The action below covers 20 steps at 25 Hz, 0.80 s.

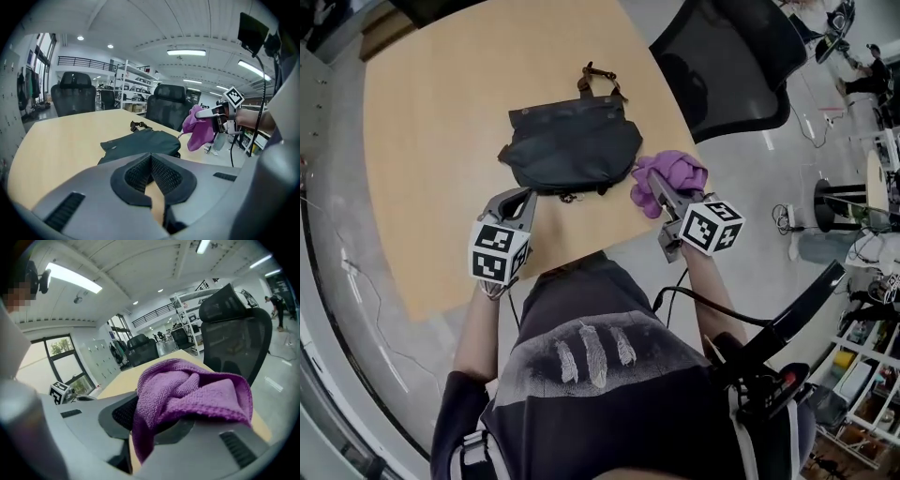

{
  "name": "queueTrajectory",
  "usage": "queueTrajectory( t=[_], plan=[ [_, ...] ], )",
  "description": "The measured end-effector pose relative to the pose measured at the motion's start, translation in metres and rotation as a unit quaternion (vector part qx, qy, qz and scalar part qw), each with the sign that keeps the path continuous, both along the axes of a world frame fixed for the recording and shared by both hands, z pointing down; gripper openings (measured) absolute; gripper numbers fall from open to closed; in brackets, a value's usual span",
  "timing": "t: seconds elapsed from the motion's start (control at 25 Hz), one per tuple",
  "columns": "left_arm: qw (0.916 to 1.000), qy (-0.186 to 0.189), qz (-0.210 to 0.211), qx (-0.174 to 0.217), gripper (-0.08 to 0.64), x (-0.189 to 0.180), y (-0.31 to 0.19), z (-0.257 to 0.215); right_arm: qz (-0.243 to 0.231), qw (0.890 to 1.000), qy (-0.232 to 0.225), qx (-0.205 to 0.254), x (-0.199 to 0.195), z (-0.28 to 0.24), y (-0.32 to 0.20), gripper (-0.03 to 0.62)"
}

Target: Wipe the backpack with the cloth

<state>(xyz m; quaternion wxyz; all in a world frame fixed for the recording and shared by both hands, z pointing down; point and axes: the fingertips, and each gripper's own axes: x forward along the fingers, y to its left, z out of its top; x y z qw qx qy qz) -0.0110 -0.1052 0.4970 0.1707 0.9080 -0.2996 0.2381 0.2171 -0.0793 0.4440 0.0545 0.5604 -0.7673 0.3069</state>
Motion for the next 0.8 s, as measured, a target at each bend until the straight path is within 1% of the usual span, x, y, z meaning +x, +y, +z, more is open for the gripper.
queueTrajectory(
  t=[0.12, 0.2, 0.32, 0.44, 0.52, 0.6, 0.68, 0.8],
  plan=[
    [0.9993, -0.010, -0.027, -0.025, 0.006, 0.007, -0.011, 0.014, -0.010, 0.999, 0.032, -0.008, 0.015, 0.015, -0.029, 0.069],
    [0.9980, -0.026, -0.043, -0.039, 0.006, 0.007, -0.014, 0.024, -0.020, 0.998, 0.051, -0.026, 0.020, 0.036, -0.045, 0.071],
    [0.9961, -0.046, -0.059, -0.046, 0.006, 0.006, -0.026, 0.033, -0.030, 0.997, 0.059, -0.047, 0.021, 0.064, -0.067, 0.070],
    [0.9948, -0.051, -0.067, -0.057, 0.006, 0.006, -0.035, 0.039, -0.039, 0.995, 0.071, -0.062, 0.015, 0.082, -0.080, 0.069],
    [0.9946, -0.051, -0.060, -0.068, 0.006, 0.006, -0.035, 0.049, -0.048, 0.992, 0.084, -0.077, 0.005, 0.094, -0.080, 0.071],
    [0.9948, -0.052, -0.042, -0.076, 0.006, 0.008, -0.035, 0.058, -0.060, 0.988, 0.106, -0.096, -0.006, 0.103, -0.077, 0.069],
    [0.9951, -0.054, -0.017, -0.080, 0.006, 0.008, -0.034, 0.064, -0.071, 0.981, 0.140, -0.113, -0.018, 0.108, -0.075, 0.071],
    [0.9950, -0.051, 0.025, -0.082, 0.006, 0.008, -0.033, 0.069, -0.100, 0.967, 0.192, -0.131, -0.042, 0.109, -0.074, 0.069]
  ],
)
